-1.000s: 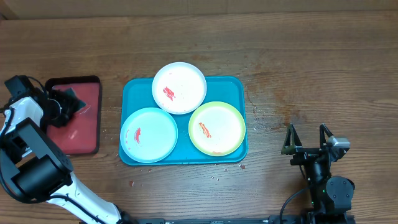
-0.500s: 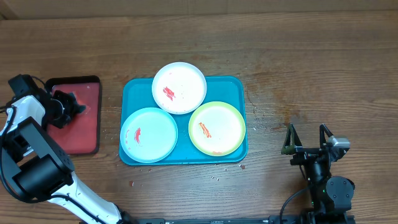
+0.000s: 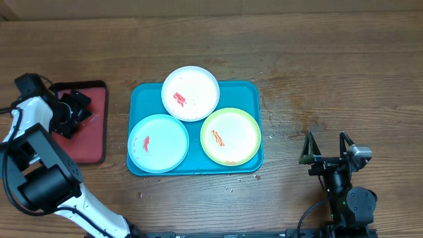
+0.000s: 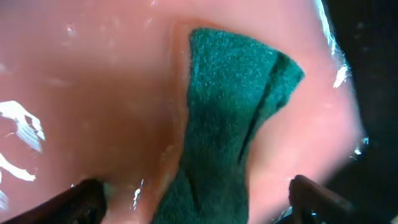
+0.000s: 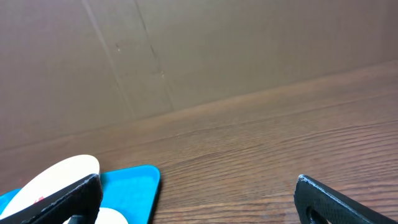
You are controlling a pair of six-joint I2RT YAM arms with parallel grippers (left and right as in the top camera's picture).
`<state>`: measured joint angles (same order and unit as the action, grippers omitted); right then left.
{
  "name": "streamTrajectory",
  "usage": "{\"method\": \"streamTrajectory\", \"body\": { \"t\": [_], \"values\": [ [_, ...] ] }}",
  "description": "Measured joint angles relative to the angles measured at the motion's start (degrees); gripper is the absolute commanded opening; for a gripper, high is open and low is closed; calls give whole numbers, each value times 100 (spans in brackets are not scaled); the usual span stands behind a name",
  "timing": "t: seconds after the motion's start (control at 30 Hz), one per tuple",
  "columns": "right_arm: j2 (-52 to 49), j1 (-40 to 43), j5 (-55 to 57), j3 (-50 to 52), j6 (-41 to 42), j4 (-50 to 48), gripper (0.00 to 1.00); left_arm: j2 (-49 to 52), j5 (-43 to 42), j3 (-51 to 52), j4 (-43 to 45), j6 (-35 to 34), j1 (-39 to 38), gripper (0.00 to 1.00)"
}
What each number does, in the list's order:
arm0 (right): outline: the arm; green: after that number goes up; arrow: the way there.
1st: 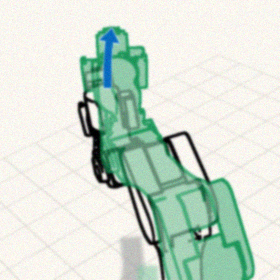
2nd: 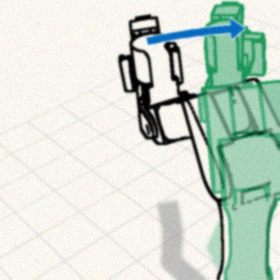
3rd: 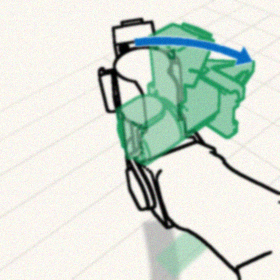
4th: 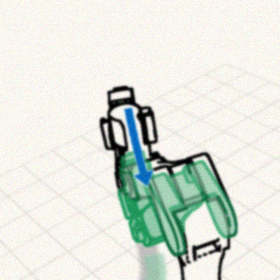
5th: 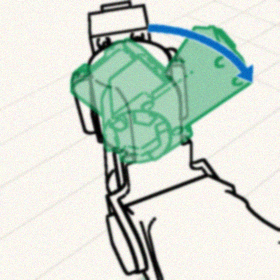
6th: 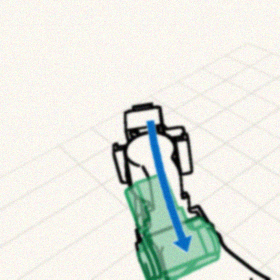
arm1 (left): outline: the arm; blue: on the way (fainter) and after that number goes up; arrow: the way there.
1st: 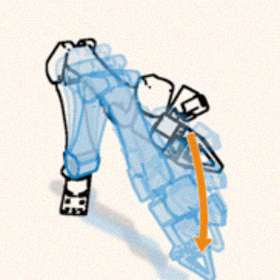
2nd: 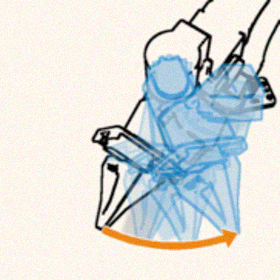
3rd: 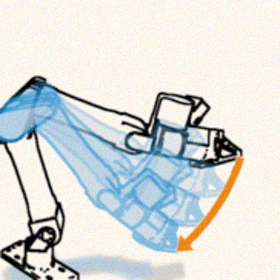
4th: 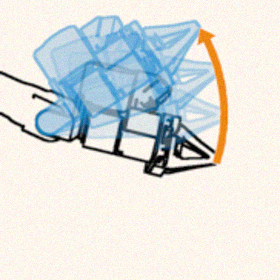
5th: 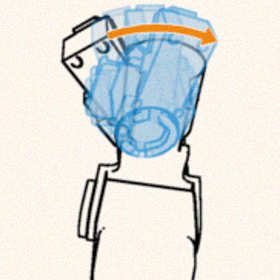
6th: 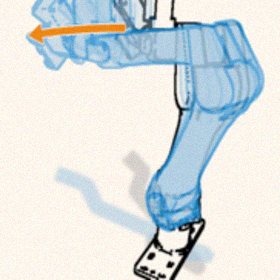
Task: Clean dirty plates on tray and stack at the side
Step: 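Grasp the green sponge in the basin with the left gripper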
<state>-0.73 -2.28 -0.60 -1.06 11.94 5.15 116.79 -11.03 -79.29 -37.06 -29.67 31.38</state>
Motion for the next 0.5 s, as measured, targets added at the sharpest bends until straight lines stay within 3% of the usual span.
{"method": "streamTrajectory", "body": {
  "t": [0.2,0.23,0.33,0.5],
  "values": [
    [0,0,0,0,2,2,100,20,1032,17,0,232,-474,83],
    [0,0,-2,0,-2,0,100,35,1198,17,0,282,-549,79],
    [0,0,-2,0,2,2,100,68,1657,22,0,391,-743,63],
    [0,0,0,0,-2,-2,100,83,2072,28,17,483,-892,13]
  ]
}}
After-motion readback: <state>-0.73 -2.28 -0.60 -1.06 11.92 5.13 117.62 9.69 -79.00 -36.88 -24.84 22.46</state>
